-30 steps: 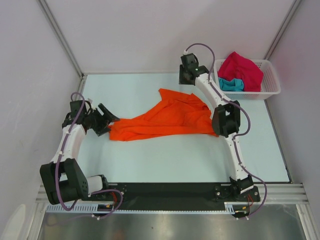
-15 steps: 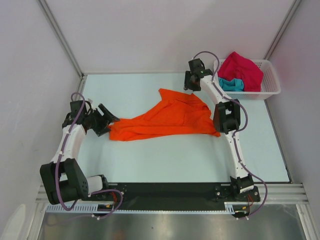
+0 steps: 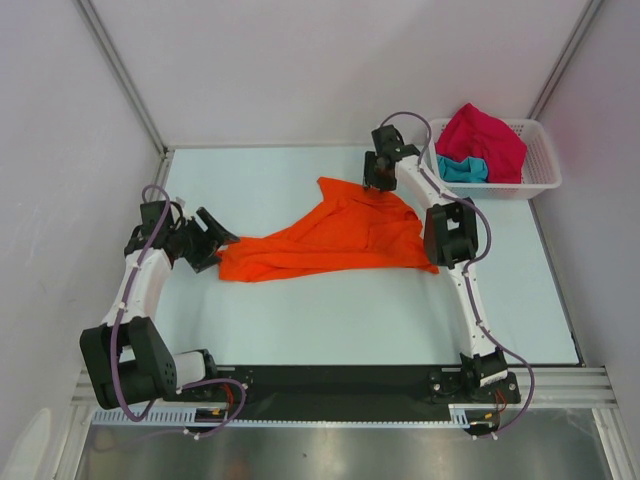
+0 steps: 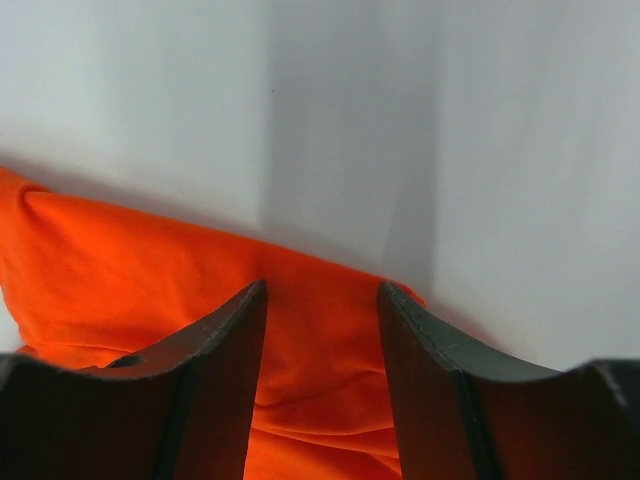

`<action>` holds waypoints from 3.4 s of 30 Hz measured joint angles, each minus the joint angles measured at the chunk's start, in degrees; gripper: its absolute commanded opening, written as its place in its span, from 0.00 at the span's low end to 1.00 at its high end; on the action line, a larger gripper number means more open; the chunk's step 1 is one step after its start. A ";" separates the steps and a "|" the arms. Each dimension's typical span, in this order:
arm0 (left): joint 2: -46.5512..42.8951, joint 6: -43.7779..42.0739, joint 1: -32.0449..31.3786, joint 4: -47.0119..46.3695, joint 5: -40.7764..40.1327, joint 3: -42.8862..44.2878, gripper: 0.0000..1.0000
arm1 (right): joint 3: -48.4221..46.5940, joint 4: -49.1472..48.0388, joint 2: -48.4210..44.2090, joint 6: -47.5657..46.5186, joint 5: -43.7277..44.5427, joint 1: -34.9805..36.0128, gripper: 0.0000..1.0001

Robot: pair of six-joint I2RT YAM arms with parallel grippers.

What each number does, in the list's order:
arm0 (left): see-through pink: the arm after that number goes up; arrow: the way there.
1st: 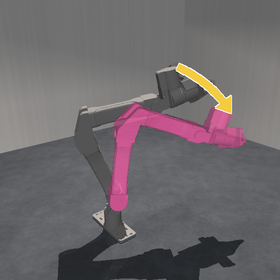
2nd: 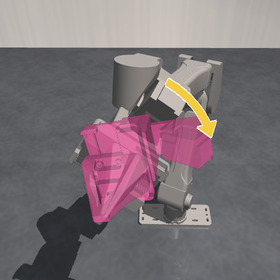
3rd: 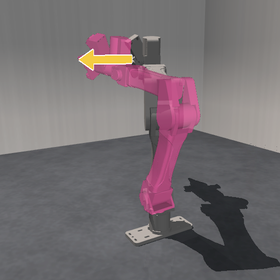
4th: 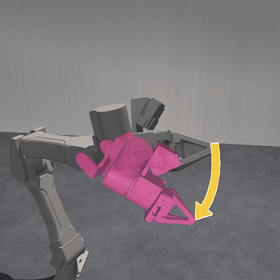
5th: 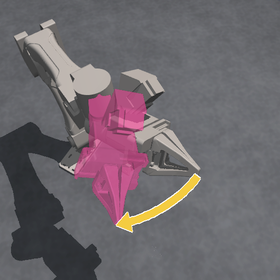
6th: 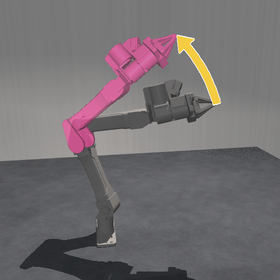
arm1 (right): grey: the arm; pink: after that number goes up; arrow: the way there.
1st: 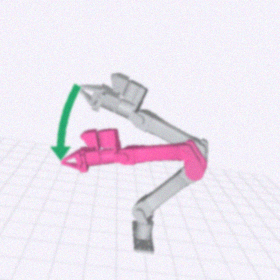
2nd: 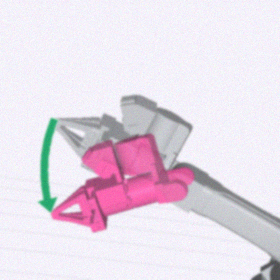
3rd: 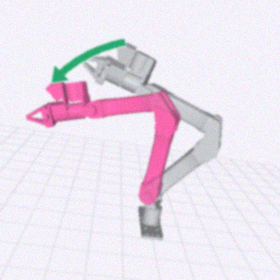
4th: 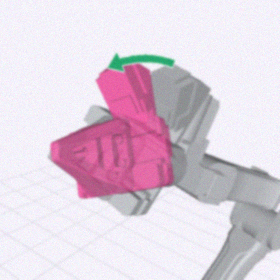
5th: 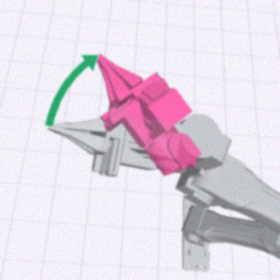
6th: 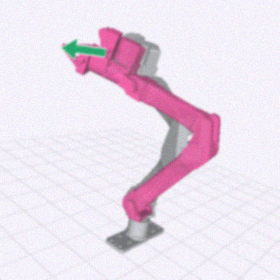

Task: Fold and stack the t-shirts

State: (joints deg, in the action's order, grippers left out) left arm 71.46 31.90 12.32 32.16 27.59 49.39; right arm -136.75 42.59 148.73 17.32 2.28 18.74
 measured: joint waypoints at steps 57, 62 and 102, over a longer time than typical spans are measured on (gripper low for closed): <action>2.43 0.15 0.00 -4.22 1.16 -2.51 0.80 | 49.42 -8.50 -36.65 4.07 16.17 26.34 0.48; 2.43 0.15 0.00 -4.44 1.18 -2.91 0.80 | 41.38 -7.06 -33.11 2.82 17.00 24.90 0.49; 14.49 0.07 0.09 -1.75 -13.33 6.45 0.81 | 28.68 -5.38 -18.53 -1.90 16.06 16.83 0.46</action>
State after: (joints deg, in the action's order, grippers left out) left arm 85.95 31.97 12.40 30.41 14.26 55.83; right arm -108.07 37.21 130.19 15.42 18.35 35.57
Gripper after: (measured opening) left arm 0.806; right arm 0.473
